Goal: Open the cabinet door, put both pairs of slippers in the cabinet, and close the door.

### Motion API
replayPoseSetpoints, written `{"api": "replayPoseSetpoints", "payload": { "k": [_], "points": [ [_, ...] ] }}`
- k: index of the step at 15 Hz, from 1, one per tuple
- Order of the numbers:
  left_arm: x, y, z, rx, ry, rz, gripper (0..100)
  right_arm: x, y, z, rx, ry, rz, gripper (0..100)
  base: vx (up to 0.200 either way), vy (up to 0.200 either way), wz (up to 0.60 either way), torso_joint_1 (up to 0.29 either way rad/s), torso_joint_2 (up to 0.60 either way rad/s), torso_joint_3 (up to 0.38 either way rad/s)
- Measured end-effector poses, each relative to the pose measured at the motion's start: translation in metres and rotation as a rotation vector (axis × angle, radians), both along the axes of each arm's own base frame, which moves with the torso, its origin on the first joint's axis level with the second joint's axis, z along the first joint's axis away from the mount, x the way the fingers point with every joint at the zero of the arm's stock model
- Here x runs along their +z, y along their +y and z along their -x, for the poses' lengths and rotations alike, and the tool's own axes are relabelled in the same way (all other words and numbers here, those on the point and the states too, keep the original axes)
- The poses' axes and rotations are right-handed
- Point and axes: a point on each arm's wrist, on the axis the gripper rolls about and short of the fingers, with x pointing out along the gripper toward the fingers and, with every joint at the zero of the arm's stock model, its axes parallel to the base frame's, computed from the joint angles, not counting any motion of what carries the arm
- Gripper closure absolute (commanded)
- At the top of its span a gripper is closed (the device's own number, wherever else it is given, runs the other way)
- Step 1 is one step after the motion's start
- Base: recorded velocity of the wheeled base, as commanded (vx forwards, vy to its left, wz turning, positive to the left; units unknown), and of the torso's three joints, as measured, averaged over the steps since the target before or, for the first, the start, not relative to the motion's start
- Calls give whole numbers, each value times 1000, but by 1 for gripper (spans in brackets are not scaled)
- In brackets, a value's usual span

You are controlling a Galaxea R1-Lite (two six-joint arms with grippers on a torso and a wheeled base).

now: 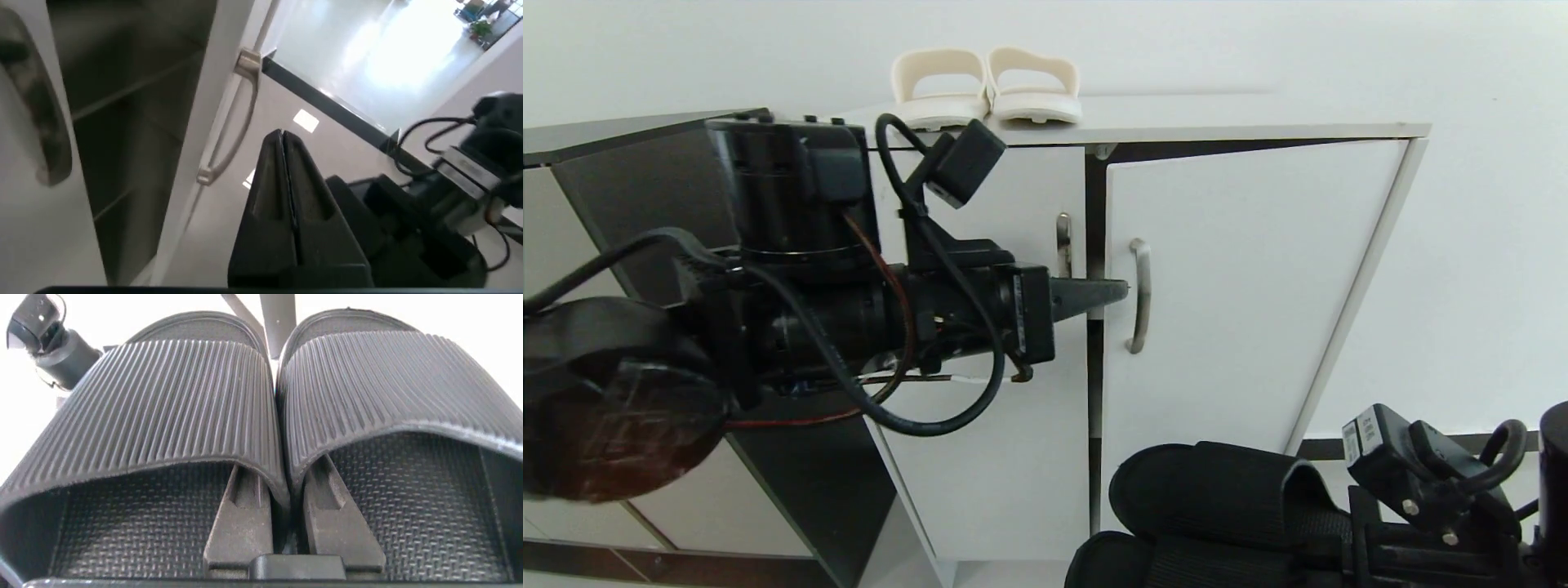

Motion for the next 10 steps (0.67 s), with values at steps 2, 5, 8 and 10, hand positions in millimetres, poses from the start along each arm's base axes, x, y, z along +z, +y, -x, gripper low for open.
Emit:
{"api": "replayPoseSetpoints", "payload": {
  "k": [2, 5, 8, 10],
  "points": [
    [3, 18, 4, 38, -7, 9, 100, 0, -1, 0, -1, -2, -2, 100, 0, 0, 0, 0, 0, 0],
    [8, 28, -8, 90, -16, 19, 100, 0, 0, 1, -3, 4, 8, 100, 0, 0, 0, 0, 0, 0],
    [12, 18, -30, 106, -7, 39, 100, -6, -3, 2, -23, 50, 95, 100, 0, 0, 0, 0, 0, 0],
    [14, 8, -47, 109, -13, 46, 100, -5, -3, 3, -72, 53, 165, 100, 0, 0, 0, 0, 0, 0]
  ]
}}
